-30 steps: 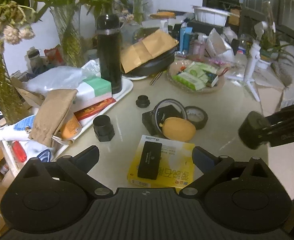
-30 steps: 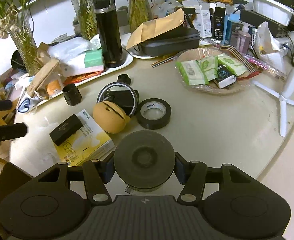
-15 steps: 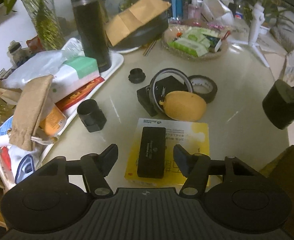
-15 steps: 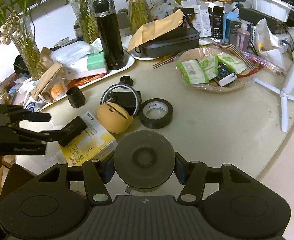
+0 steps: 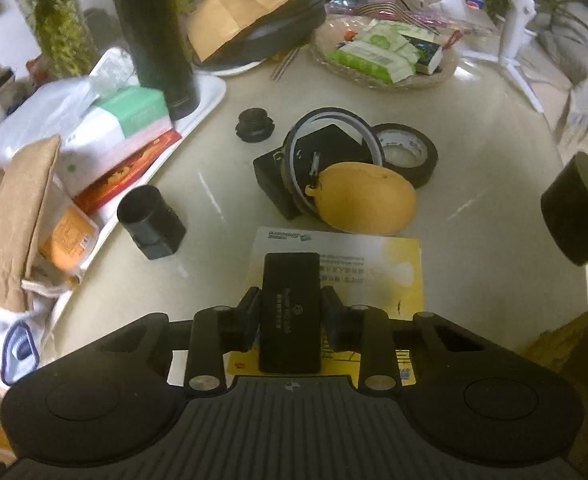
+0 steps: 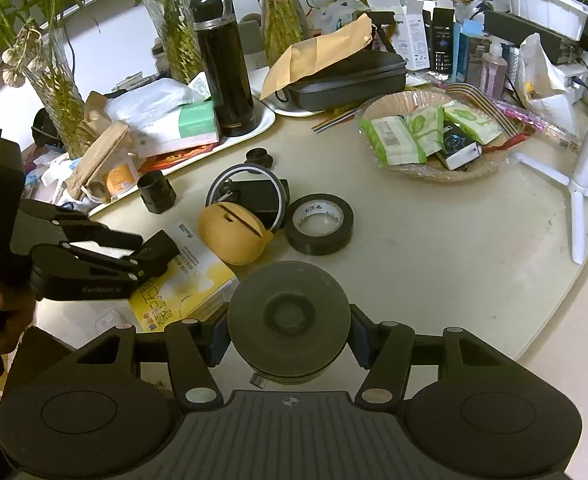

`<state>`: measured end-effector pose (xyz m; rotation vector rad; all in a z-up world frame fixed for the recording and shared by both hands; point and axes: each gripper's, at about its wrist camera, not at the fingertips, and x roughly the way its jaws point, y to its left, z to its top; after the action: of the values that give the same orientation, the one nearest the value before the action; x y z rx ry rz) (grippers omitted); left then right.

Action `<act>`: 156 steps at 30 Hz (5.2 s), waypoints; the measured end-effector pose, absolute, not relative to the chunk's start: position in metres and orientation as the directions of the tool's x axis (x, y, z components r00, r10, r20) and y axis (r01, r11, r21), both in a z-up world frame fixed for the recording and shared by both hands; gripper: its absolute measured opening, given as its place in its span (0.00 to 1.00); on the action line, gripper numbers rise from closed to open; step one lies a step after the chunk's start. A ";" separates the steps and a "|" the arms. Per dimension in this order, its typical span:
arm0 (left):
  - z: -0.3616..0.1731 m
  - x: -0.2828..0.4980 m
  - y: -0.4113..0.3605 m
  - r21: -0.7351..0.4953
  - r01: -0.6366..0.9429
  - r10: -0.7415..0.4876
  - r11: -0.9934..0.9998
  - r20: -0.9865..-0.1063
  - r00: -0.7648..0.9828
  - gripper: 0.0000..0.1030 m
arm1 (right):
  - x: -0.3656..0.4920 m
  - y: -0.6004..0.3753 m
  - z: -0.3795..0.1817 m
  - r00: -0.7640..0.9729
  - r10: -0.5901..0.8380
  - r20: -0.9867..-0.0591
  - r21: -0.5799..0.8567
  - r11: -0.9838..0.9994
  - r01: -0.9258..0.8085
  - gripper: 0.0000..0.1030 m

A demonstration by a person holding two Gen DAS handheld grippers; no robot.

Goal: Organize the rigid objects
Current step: 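Grasp the black rectangular device on the yellow box with the left gripper while the right holds the tape roll, then carry the black device and tape roll over the cardboard box with both grippers, then open both grippers to drop the device and tape roll into the box, then lower the left gripper onto the clear plastic blister pack and close it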

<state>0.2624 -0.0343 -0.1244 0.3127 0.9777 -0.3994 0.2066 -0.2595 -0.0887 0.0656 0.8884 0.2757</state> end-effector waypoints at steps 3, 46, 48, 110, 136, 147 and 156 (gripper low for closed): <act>-0.124 0.262 -0.034 0.074 0.455 -0.183 0.887 -0.850 0.495 0.31 | 0.206 -0.261 -0.089 0.600 0.260 -0.757 0.168 0.964 -0.206 0.60; -0.070 0.143 0.011 -0.159 0.342 -0.330 0.926 -0.782 0.528 0.30 | 0.156 -0.232 -0.070 0.556 0.468 -0.687 0.270 0.875 -0.403 0.60; -0.071 0.139 0.012 -0.161 0.334 -0.325 0.929 -0.787 0.525 0.30 | 0.152 -0.227 -0.071 0.541 0.482 -0.690 0.268 0.863 -0.428 0.60; -0.060 0.165 0.040 -0.093 0.187 -0.183 0.978 -0.813 0.552 0.52 | 0.138 -0.239 -0.070 0.617 0.363 -0.698 0.172 0.922 -0.347 1.00; -0.120 0.250 0.024 -0.139 0.193 -0.192 0.971 -0.937 0.292 0.72 | 0.157 -0.246 -0.080 0.599 0.287 -0.748 0.177 0.955 -0.237 1.00; -0.133 0.259 -0.006 -0.110 0.339 -0.187 0.934 -0.961 0.204 0.72 | 0.160 -0.243 -0.081 0.593 0.279 -0.755 0.166 0.957 -0.239 1.00; -0.149 0.279 -0.032 -0.045 0.416 -0.096 0.908 -0.990 0.102 0.73 | 0.161 -0.244 -0.082 0.596 0.272 -0.756 0.165 0.959 -0.229 1.00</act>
<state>0.2789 -0.0315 -0.1493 0.2722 1.4235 -0.3850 0.1606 -0.2440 -0.0816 0.0529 0.8864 0.2909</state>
